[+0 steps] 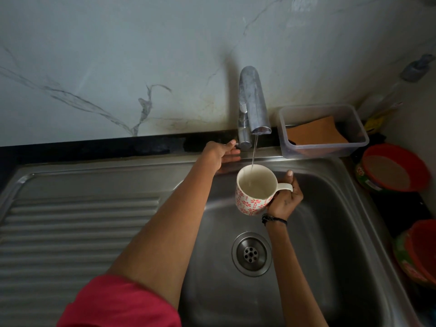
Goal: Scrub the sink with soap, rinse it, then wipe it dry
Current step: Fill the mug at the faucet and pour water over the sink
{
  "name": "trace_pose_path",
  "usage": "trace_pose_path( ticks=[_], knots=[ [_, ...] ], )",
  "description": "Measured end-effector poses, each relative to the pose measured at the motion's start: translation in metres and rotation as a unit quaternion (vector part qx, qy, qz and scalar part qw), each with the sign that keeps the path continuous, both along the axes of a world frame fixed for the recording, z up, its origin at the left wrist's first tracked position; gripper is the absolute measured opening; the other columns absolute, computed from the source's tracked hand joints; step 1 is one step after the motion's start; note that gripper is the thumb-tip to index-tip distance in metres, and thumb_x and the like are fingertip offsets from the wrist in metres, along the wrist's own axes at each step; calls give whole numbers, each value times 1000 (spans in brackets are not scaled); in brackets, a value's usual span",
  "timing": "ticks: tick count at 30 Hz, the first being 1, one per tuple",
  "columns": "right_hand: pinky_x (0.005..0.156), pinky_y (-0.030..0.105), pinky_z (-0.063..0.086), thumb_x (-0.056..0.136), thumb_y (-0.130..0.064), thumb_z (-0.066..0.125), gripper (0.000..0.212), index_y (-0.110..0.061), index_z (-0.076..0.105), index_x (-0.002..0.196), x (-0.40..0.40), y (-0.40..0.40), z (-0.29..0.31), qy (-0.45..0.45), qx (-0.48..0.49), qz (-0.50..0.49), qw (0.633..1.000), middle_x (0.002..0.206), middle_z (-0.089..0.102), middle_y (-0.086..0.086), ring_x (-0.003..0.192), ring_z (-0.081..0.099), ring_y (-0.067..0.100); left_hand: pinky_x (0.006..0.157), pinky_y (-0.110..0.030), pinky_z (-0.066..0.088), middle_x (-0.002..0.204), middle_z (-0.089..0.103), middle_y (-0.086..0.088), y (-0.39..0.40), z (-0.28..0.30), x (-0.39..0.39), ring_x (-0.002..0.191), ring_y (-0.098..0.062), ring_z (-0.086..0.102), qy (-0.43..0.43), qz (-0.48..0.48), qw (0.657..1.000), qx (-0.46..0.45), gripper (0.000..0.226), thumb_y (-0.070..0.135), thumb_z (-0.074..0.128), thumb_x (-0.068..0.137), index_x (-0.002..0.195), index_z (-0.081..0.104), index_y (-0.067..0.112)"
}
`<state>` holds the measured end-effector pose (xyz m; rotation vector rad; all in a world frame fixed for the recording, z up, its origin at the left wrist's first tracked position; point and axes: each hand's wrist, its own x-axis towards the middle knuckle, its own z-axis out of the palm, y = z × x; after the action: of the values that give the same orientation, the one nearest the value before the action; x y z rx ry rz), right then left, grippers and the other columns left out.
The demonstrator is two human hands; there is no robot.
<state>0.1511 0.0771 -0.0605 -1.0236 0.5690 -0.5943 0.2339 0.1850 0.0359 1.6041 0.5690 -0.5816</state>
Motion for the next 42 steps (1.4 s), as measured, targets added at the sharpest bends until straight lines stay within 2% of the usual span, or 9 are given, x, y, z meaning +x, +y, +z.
trace_pose_path(
  ticks=[3,9,12,19,25,30,33,37,42],
  knots=[
    [52,13,43,99,-17,42,37,-13,45,62,3,3,2,5,21,-15,1000,42,44,-14,46,45,-2,61,-33,45,103,66,-2,0,3,-1,83,-16,64,13,7,1000,4,20,25,52,94,77,54,15],
    [53,20,44,96,-23,49,37,-15,46,60,6,7,3,42,34,-39,998,48,41,-10,51,45,4,93,-44,44,109,69,1,1,-2,-1,93,-16,66,13,16,1000,22,17,31,56,91,81,55,18],
    [57,22,44,95,-24,51,33,-16,51,63,5,6,2,63,31,-48,996,55,43,-4,56,45,7,98,-47,39,109,69,2,3,-6,0,96,-15,65,11,21,1000,20,23,33,59,89,104,59,15],
    [52,20,41,95,-24,51,37,-16,48,59,4,5,1,71,-3,-67,995,49,42,-8,49,43,3,102,-49,35,85,69,5,4,-14,1,65,-5,63,-4,64,998,-24,18,28,68,83,92,60,14],
    [55,24,41,95,-22,52,37,-17,49,58,4,8,4,70,-7,-64,996,53,42,-5,54,43,7,91,-32,47,101,70,-5,4,-19,5,40,1,59,-18,102,993,-55,45,18,70,81,121,58,0],
    [56,24,42,95,-21,51,35,-16,50,60,3,8,8,62,2,-60,996,51,46,-8,52,46,4,45,-15,47,112,66,-15,6,-20,8,85,-16,68,-27,96,993,-56,50,12,68,82,125,51,-8],
    [55,24,43,95,-20,51,35,-17,51,60,2,9,11,56,11,-57,997,45,47,-13,48,46,0,48,-11,47,111,65,-22,5,-22,8,85,-23,69,-57,94,993,-34,45,8,69,81,118,52,-13],
    [56,26,41,95,-19,50,35,-18,52,60,1,7,15,68,-9,-58,996,55,44,-3,53,44,4,74,-31,58,98,67,-27,6,-20,12,66,-24,68,-123,82,989,16,22,2,71,78,90,61,-13],
    [50,20,39,95,-19,50,37,-16,50,58,-4,1,18,108,-71,-61,990,54,45,-1,48,44,2,69,-38,57,65,70,-11,-2,-10,9,59,-21,68,-285,-41,925,248,22,21,72,77,58,65,12]
  ],
)
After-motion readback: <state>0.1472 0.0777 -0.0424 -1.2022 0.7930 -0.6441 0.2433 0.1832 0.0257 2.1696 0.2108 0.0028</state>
